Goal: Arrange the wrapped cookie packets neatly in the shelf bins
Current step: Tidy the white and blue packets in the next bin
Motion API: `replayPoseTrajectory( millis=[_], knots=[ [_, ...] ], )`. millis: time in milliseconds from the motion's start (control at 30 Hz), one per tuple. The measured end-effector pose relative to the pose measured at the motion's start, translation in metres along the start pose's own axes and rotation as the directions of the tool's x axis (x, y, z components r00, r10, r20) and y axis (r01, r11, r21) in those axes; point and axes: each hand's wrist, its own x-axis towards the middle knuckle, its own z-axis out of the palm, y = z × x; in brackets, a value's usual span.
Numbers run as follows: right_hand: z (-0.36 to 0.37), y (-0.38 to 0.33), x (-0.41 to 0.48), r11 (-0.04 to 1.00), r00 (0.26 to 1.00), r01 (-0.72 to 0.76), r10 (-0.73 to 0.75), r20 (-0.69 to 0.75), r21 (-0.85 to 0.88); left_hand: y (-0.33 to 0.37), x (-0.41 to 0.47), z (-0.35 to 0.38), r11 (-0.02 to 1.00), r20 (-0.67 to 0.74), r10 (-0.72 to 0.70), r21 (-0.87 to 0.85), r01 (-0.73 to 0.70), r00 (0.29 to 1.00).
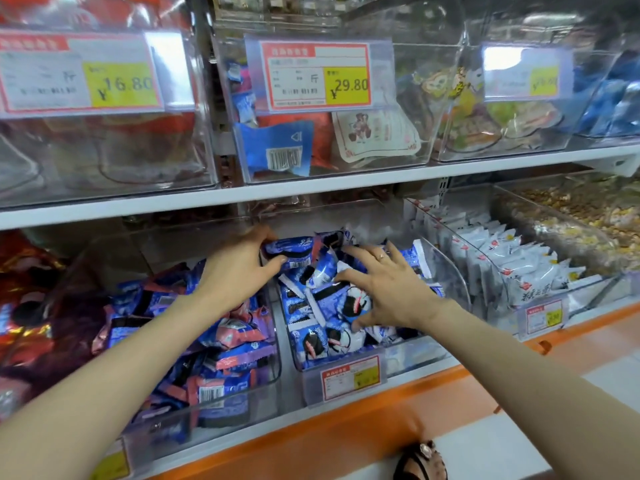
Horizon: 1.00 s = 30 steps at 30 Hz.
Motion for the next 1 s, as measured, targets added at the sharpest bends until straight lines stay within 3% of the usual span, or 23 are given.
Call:
replayPoseTrajectory(
  millis=[167, 400, 500, 567, 633, 700, 800, 900, 1000],
  knots=[
    [0.002, 0.008, 0.015, 0.982, 0.981, -0.191, 0.191, -0.045, -0.004, -0.004, -0.006, 0.001, 1.000, -0.027, 0.028, 0.000, -0.028, 0.999],
    [-0.001, 0.020, 0.032, 0.891, 0.886, -0.443, 0.452, -0.102, 0.105, -0.005, -0.008, -0.003, 0.999, 0.012, 0.050, -0.020, -0.050, 0.999],
    [-0.001, 0.022, 0.035, 0.904, 0.921, -0.381, 0.390, -0.009, 0.193, -0.004, -0.007, -0.003, 0.995, 0.031, 0.076, -0.070, -0.074, 0.997],
    [-0.008, 0.019, 0.032, 0.883, 0.962, -0.254, 0.274, 0.007, 0.394, -0.001, -0.006, -0.003, 0.989, 0.055, 0.096, -0.115, -0.089, 0.994],
    [-0.023, 0.008, 0.023, 0.733, 0.982, -0.130, 0.187, -0.014, 0.667, 0.007, -0.004, -0.003, 0.974, 0.088, 0.119, -0.202, -0.099, 0.989],
    [-0.036, -0.008, 0.010, 0.562, 0.987, -0.073, 0.156, -0.019, 0.824, 0.016, -0.002, -0.003, 0.945, 0.123, 0.181, -0.295, -0.138, 0.976],
    [-0.039, -0.011, -0.003, 0.543, 0.971, -0.084, 0.234, -0.054, 0.835, 0.032, 0.001, -0.001, 0.960, 0.243, 0.205, -0.239, -0.146, 0.948],
    [-0.039, 0.015, -0.018, 0.582, 0.950, -0.209, 0.312, 0.021, 0.786, 0.043, 0.000, 0.007, 0.991, 0.497, 0.133, -0.044, -0.129, 0.857],
    [-0.038, 0.038, -0.032, 0.672, 0.931, -0.312, 0.359, 0.073, 0.672, 0.058, -0.004, 0.023, 0.936, 0.803, 0.152, 0.069, -0.345, 0.576]
  ],
)
